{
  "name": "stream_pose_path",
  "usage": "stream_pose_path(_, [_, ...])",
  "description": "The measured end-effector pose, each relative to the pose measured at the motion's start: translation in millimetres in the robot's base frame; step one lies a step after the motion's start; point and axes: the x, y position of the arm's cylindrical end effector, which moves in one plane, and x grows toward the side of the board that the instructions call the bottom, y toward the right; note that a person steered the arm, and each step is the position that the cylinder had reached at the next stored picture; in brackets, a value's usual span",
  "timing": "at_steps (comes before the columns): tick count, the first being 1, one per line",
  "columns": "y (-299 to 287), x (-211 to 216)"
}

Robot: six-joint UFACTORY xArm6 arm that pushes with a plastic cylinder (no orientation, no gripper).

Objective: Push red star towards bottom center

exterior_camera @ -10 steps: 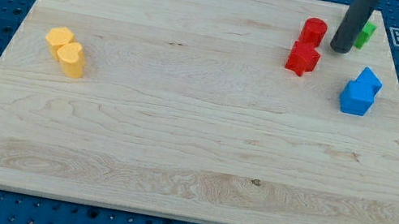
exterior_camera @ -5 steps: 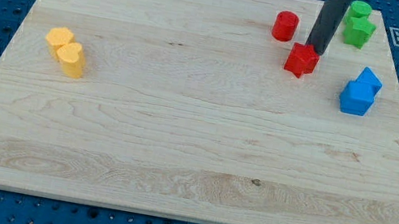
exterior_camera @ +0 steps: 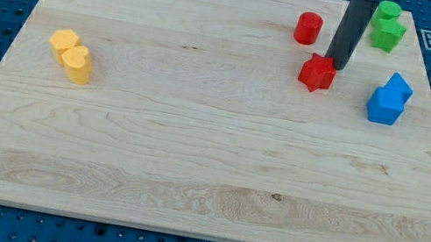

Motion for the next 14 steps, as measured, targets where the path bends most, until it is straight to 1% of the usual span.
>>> stream_pose_path(2, [-20.2,0.0])
stream_pose_path(3, [-31.9,9.7])
stream_pose_path(5, [-18.4,37.7])
stream_pose_path(7, [-78.8,38.4])
stream_pose_path(8, [-85.6,49.3])
stream_pose_path(9, [-79.9,60.5])
stream_pose_path(10, [-89.3,61.8])
stream_pose_path(12, [-95.5,85.1])
stream_pose_path(13, [-106.0,85.4])
stream_pose_path(14, [-58.1,85.4])
